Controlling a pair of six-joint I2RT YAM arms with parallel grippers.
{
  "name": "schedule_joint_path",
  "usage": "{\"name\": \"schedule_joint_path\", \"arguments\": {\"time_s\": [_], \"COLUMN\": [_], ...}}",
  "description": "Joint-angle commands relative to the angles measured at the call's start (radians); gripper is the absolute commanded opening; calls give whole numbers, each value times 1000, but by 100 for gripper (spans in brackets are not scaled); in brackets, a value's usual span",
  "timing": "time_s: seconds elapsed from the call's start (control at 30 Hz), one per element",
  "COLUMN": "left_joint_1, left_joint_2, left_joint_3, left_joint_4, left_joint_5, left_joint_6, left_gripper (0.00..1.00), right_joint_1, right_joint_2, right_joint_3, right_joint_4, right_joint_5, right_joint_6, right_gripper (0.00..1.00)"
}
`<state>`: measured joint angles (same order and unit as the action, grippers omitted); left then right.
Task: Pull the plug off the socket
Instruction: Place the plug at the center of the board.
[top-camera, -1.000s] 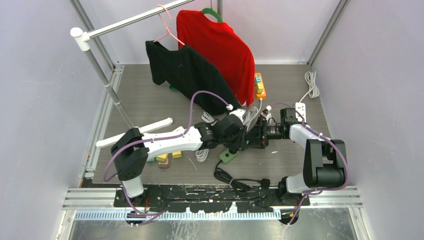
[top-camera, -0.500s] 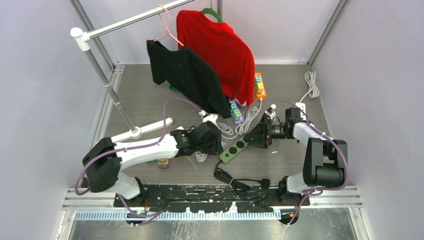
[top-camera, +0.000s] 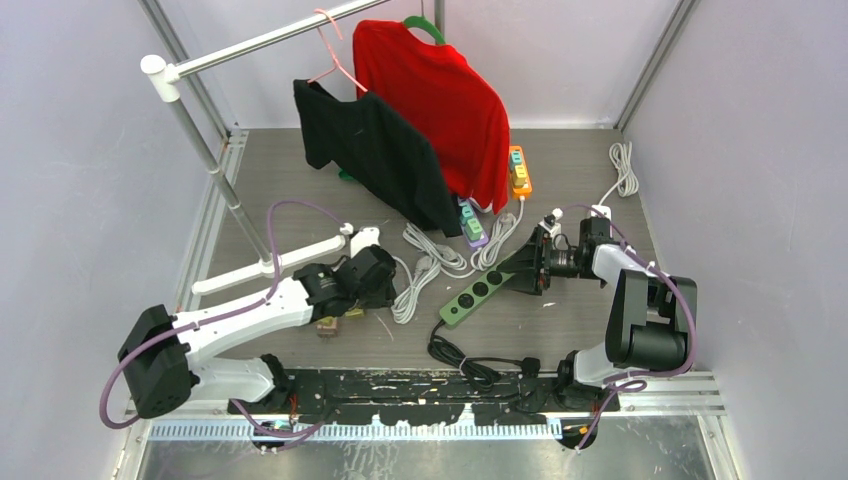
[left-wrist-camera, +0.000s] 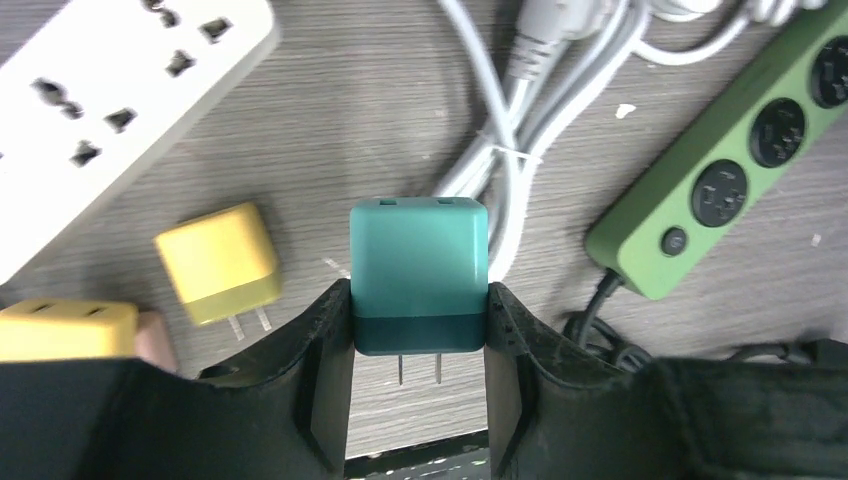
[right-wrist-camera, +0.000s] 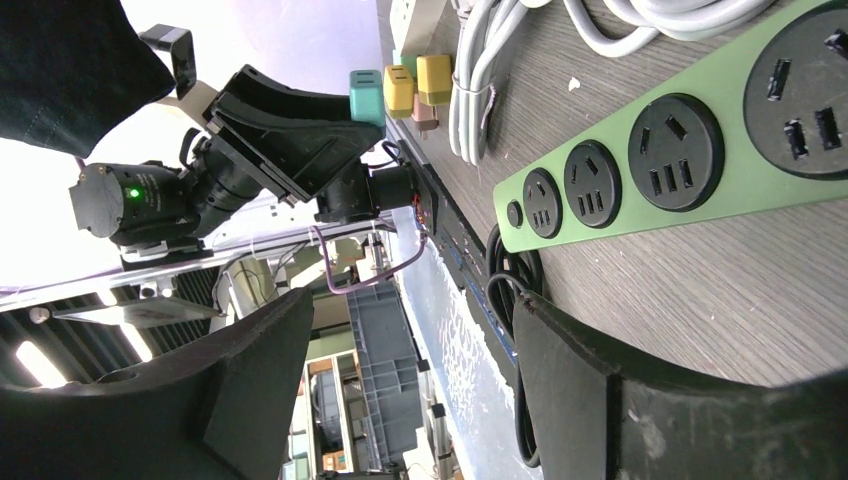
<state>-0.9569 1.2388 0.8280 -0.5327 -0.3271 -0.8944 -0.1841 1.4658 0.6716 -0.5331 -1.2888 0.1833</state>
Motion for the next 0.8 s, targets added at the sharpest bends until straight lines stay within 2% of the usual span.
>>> {"name": "schedule_joint_path", "arguments": {"time_s": [0.0, 0.17, 0.47, 0.77], "left_joint_1": [12, 19, 28, 42], "left_joint_2": [-43, -52, -35, 49], "left_joint_3": [29, 32, 34, 58], "left_joint_4": [-148, -231, -288, -340], "left_joint_5": [-130, -179, -220, -218], "left_joint_6": [-35, -57, -80, -91], "left_gripper": [0, 0, 0, 0], "right_joint_1": [-8, -11, -14, -18], "right_joint_2": [-2, -1, 2, 1], "right_joint_3": [34, 34, 33, 34], "right_joint_4": [-10, -10, -10, -11], "right_joint_5": [-36, -36, -37, -36], "right_joint_6": [-22, -22, -22, -22], "right_gripper": [78, 78, 78, 79]}}
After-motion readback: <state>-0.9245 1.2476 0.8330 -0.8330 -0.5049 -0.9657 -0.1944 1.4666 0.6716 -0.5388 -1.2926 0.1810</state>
